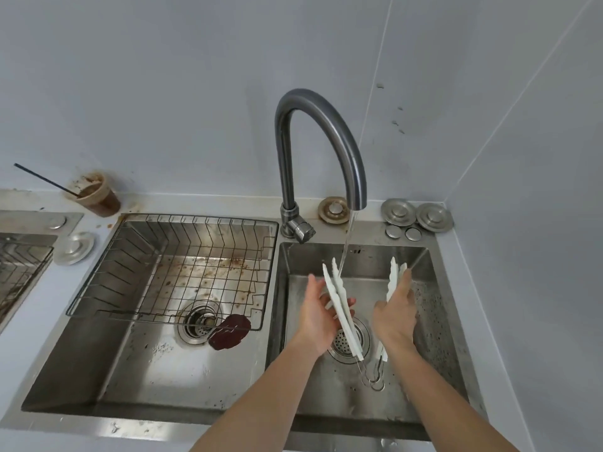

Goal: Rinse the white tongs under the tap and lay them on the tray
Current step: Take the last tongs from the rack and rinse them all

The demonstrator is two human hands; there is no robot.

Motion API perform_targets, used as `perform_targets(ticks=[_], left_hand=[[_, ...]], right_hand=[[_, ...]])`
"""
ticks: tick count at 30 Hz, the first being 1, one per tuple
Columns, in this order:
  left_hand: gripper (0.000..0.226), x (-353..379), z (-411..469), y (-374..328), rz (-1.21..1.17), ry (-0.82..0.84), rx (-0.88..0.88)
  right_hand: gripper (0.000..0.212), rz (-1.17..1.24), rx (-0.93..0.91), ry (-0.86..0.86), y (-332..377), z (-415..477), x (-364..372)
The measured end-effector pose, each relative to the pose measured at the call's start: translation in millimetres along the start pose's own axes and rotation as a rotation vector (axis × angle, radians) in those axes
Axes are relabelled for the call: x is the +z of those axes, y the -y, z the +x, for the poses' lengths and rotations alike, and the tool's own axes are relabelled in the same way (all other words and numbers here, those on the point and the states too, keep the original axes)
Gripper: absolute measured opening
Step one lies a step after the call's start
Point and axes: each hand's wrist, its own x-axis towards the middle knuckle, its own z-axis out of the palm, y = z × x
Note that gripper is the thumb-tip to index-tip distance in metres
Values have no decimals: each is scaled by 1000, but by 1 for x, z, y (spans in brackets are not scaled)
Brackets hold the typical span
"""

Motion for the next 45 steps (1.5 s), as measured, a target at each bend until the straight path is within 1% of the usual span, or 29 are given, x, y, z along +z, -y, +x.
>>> perform_targets(ticks=[2,4,5,6,8,9,10,12,14,16,17,19,20,21,23,24,26,28,29,30,32,36,38,39,40,41,43,45], left_hand=[[55,7,4,-7,232,2,48],[64,20,10,-9,471,-40,100],[61,27,15,-9,550,-81,118],[51,34,19,-9,587,-126,134],[23,48,26,-13,556,-172,127],[14,51,28,-15,538,-164,108],[11,53,31,-17,537,-148,92],[14,53,34,-20,578,-122,80],[17,51,34,-22,610,-80,115],[17,47,34,-24,614,-33,152],[14,44,34,-24,642,-41,174],[11,39,32,-22,761,-138,238],[14,36,30,-20,801,-193,280],[20,34,27,-19,819,-236,329],[41,31,20,-18,866,-273,428],[51,28,18,-19,896,-254,456],[55,26,14,-24,883,-128,461],[58,27,12,-26,781,-16,407],[60,29,11,-27,723,0,377],[60,31,11,-26,676,0,356],[50,36,11,-23,642,-17,360],[26,45,12,-15,738,-72,495],[17,49,11,-10,868,-190,566],[21,50,11,-9,952,-273,596],[29,51,12,-9,1022,-341,602],[36,51,13,-10,1075,-371,575],[45,47,15,-10,1154,-359,454],[47,36,17,-10,1196,-334,309]], right_hand=[[82,5,-12,-13,3,-3,-3],[85,0,-21,-23,8,-6,-5],[86,-7,-33,-30,11,-8,-6],[88,-5,-44,-39,14,-11,-6],[91,38,-48,-72,20,-15,-7],[91,62,-54,-89,22,-16,-7],[91,76,-66,-105,24,-18,-7],[87,85,-106,-125,27,-23,-7],[86,105,-142,-129,28,-28,-6],[90,115,-174,-124,28,-32,-4],[93,111,-189,-118,28,-34,-3],[98,102,-211,-99,28,-36,0],[100,108,-221,-91,27,-36,1],[102,121,-236,-85,27,-36,2],[104,133,-264,-75,26,-37,4],[107,127,-269,-68,25,-39,5],[113,121,-281,-54,25,-42,9],[113,163,-292,-46,25,-45,11],[111,194,-294,-43,25,-45,11],[110,217,-297,-46,24,-44,11],[107,223,-291,-84,21,-47,10],[101,199,-273,-188,16,-59,11],[101,163,-268,-211,16,-64,12],[102,137,-263,-213,16,-67,12],[102,112,-253,-207,16,-70,13],[103,95,-238,-192,16,-72,14],[104,73,-204,-140,18,-74,15],[103,79,-160,-76,21,-69,14]])
